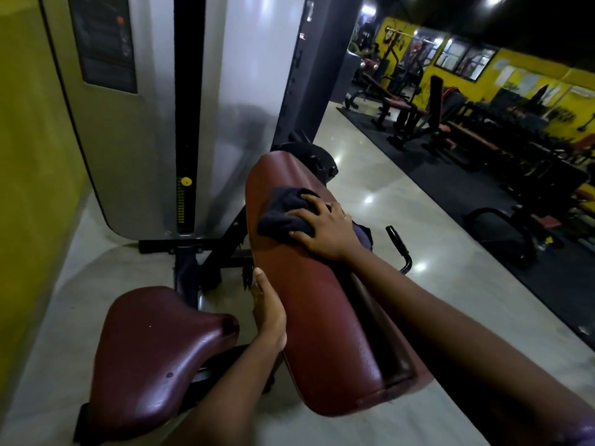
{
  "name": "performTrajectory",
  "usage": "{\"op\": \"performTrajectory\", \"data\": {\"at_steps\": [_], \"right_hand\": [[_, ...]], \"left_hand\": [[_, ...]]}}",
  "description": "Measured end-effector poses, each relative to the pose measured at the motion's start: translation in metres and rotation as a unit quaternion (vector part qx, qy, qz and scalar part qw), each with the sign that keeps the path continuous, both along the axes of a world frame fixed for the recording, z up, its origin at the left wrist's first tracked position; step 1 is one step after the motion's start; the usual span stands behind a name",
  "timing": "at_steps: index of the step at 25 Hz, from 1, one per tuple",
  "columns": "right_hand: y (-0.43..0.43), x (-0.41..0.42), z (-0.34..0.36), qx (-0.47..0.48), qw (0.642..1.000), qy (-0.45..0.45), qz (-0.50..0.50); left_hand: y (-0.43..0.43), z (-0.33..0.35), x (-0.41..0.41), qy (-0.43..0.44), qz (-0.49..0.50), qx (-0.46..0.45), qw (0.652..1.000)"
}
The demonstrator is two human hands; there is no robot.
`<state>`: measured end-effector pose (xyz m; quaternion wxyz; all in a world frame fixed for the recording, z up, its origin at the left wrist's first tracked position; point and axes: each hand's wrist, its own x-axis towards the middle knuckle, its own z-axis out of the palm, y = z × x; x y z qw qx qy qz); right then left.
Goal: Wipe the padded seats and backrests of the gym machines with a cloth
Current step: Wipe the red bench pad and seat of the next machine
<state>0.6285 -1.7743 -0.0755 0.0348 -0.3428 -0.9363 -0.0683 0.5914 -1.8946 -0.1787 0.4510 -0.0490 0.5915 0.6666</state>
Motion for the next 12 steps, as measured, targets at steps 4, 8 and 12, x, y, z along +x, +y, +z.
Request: {"op": "performTrajectory", "data": {"at_steps": [4, 8, 12], "right_hand": [[-0.052, 0.043, -0.004, 0.026, 1.0, -0.005, -0.016], [-0.099, 0.069, -0.006, 0.089, 0.996, -0.023, 0.001], [-0.136, 0.061, -0.004, 0.146, 0.986, -0.054, 0.052]], "left_hand": [[-0.001, -0.008, -0.001, -0.055, -0.02, 0.049, 0.997], [-0.003, -0.036, -0.014, -0.108, -0.106, 0.103, 0.983], [-0.054, 0.002, -0.047, -0.052, -0.11, 0.105, 0.987]]}}
